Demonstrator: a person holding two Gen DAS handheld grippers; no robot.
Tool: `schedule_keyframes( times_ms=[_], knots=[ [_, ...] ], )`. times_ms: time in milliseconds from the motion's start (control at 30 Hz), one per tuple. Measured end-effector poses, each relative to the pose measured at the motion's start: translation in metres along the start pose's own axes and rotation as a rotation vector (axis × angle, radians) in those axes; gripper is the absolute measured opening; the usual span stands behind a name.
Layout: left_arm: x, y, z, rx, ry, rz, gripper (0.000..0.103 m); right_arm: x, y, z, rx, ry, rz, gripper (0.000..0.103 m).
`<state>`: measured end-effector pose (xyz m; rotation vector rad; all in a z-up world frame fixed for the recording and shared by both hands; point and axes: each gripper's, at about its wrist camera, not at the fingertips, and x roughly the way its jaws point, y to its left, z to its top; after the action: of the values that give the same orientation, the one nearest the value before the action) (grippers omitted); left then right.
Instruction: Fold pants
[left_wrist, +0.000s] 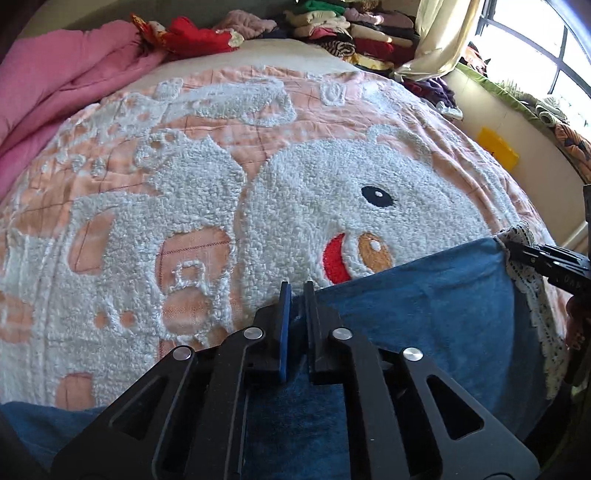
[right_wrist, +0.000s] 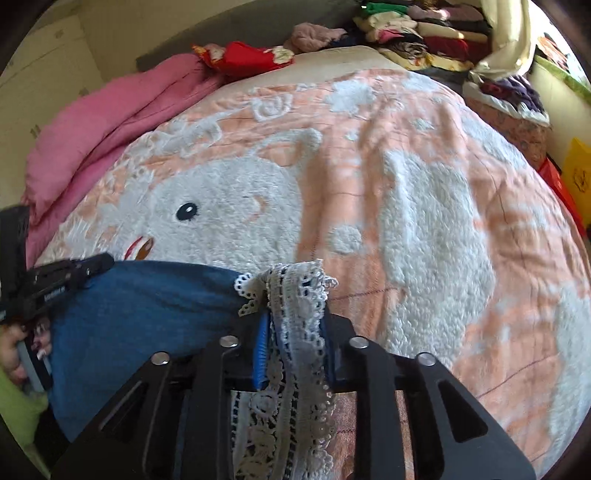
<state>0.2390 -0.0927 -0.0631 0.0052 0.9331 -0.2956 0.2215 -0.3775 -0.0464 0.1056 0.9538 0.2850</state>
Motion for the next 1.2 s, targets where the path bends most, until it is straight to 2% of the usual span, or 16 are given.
schedule_keyframes(
  times_ms=[33,67,100,233,267,400,500,567,633,667,833,900,967,1033,1100,1200],
  knots=[
    [-0.001,0.002,-0.001,-0.006,-0.003,-0.004,0.006,-0.002,-0.002,0.000,0.007,-0.004,-0.008,0.033],
    [-0.005,0.006,0.000,-0.024,-0.004,-0.009,0.011,-0.003,-0.002,0.001,0.010,-0.010,-0.026,0.045],
    [-0.008,0.008,0.000,-0.036,-0.005,-0.013,0.018,-0.009,-0.004,0.001,0.012,-0.023,-0.058,0.050],
    [-0.040,0.024,-0.001,-0.089,-0.063,-0.018,0.028,-0.034,-0.011,-0.004,0.026,-0.070,-0.087,0.050],
    [-0.048,0.027,-0.002,-0.097,-0.076,-0.012,0.035,-0.041,-0.012,-0.006,0.028,-0.082,-0.094,0.050],
    [-0.084,0.042,-0.011,-0.134,-0.126,0.012,0.055,-0.071,-0.010,-0.014,0.031,-0.136,-0.110,0.060],
    [-0.106,0.050,-0.024,-0.145,-0.137,0.041,0.064,-0.089,-0.002,-0.021,0.011,-0.163,-0.110,0.065],
    [-0.119,0.053,-0.037,-0.139,-0.136,0.064,0.066,-0.096,0.005,-0.024,0.000,-0.173,-0.108,0.069],
    [-0.127,0.058,-0.048,-0.147,-0.131,0.071,0.072,-0.105,0.014,-0.028,-0.018,-0.187,-0.103,0.071],
    [-0.131,0.060,-0.052,-0.154,-0.131,0.077,0.074,-0.108,0.017,-0.030,-0.022,-0.192,-0.098,0.076],
    [-0.151,0.065,-0.076,-0.152,-0.121,0.111,0.075,-0.116,0.041,-0.042,-0.042,-0.195,-0.056,0.079],
    [-0.157,0.068,-0.084,-0.164,-0.116,0.124,0.076,-0.117,0.054,-0.045,-0.063,-0.196,-0.049,0.085],
    [-0.161,0.071,-0.089,-0.165,-0.115,0.122,0.078,-0.116,0.066,-0.048,-0.088,-0.196,-0.046,0.085],
    [-0.163,0.070,-0.094,-0.178,-0.110,0.135,0.079,-0.112,0.082,-0.051,-0.119,-0.181,-0.038,0.086],
    [-0.161,0.065,-0.097,-0.181,-0.102,0.094,0.079,-0.106,0.098,-0.054,-0.150,-0.156,-0.034,0.087],
    [-0.153,0.051,-0.103,-0.127,-0.081,0.099,0.079,-0.094,0.122,-0.065,-0.209,-0.109,-0.030,0.086]
  ],
)
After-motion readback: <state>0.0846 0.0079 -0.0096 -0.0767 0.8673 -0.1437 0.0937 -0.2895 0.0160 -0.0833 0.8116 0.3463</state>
